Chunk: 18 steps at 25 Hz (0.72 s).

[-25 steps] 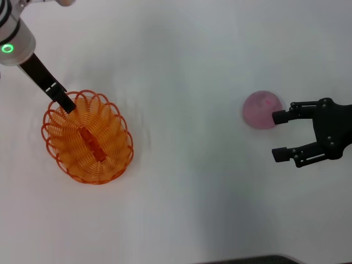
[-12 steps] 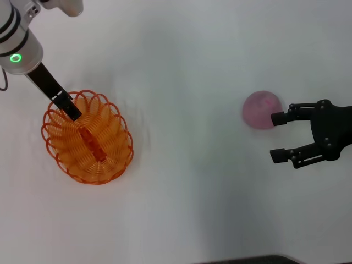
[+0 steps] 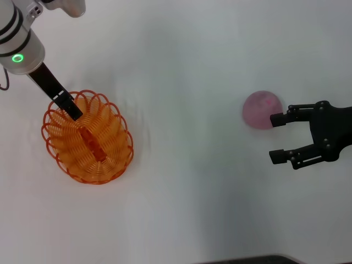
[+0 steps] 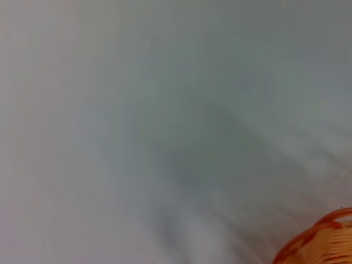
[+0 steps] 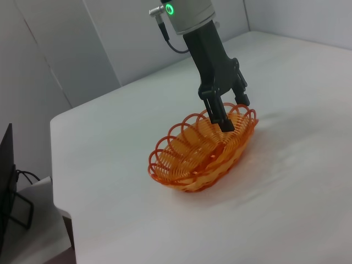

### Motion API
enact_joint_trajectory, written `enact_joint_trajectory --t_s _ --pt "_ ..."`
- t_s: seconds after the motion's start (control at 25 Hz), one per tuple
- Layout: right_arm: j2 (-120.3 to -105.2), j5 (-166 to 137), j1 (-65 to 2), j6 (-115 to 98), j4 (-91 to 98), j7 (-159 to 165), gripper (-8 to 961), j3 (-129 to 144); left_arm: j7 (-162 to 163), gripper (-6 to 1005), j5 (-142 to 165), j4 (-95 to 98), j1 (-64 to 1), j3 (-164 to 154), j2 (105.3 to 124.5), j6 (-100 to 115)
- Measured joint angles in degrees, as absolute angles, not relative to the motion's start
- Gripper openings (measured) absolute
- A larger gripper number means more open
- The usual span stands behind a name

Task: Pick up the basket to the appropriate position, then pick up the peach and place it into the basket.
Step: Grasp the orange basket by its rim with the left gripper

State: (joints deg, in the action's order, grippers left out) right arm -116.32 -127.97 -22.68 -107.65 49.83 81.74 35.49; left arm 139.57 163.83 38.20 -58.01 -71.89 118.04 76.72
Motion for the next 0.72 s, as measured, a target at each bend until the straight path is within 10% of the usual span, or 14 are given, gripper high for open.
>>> enact_joint_trajectory --t_s 0.72 --pt "-116.25 -128.0 -22.9 -107.7 49.9 81.7 941 35.2 139.4 840 163.8 37.9 -58.0 -72.7 118.52 77.6"
